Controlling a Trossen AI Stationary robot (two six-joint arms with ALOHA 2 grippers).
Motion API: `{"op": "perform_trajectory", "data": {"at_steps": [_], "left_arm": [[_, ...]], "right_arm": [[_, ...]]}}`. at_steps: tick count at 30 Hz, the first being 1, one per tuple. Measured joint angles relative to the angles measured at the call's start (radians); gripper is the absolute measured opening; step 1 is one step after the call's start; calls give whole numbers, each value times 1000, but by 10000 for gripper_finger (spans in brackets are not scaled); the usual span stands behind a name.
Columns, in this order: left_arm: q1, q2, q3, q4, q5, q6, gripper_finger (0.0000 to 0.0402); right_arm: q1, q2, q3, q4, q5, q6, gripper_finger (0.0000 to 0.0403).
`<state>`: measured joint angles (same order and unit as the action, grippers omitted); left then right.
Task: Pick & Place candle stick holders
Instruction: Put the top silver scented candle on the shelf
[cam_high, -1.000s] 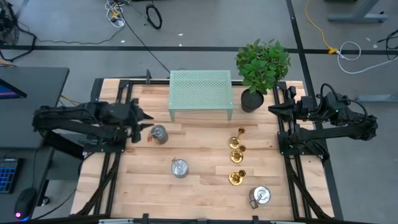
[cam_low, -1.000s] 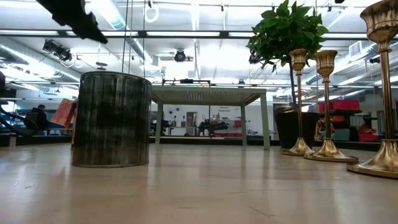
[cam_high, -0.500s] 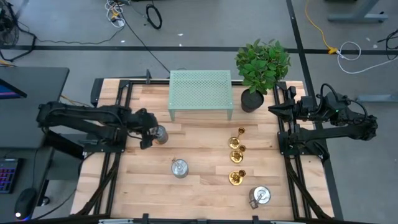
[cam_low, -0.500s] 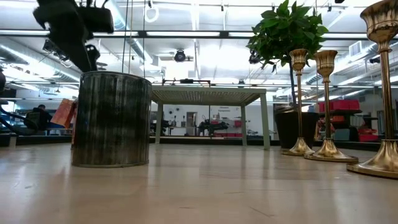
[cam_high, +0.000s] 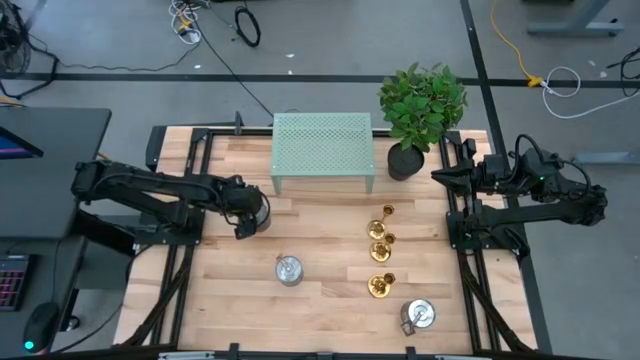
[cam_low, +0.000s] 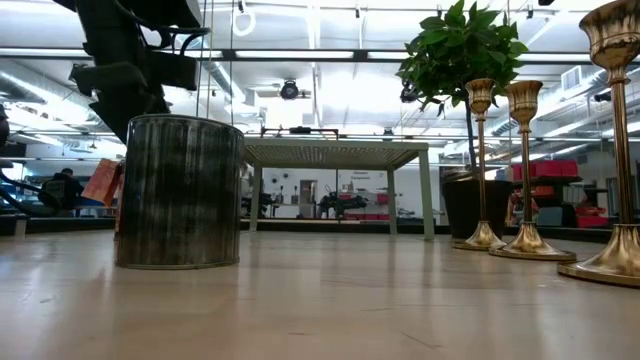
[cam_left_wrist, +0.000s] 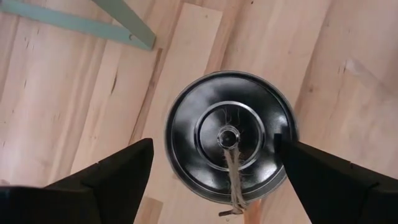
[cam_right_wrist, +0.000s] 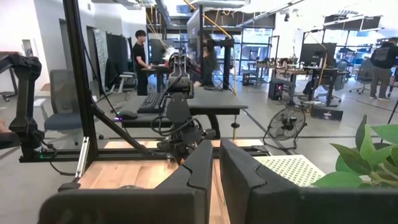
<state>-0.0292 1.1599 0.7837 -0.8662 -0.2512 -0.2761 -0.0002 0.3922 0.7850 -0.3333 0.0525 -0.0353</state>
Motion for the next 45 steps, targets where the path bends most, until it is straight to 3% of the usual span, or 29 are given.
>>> {"op": "perform_trajectory", "data": {"at_steps": [15, 25, 45], "left_arm": [[-2, -4, 40, -3, 21, 78, 362], [-1, -4, 61, -6, 137, 79, 362], [-1, -4, 61, 39, 153, 117, 362]], "right_arm": [[0, 0, 0, -13, 0, 1, 37], [0, 0, 0, -12, -18, 27, 37], [0, 0, 0, -12, -17, 27, 37]]}}
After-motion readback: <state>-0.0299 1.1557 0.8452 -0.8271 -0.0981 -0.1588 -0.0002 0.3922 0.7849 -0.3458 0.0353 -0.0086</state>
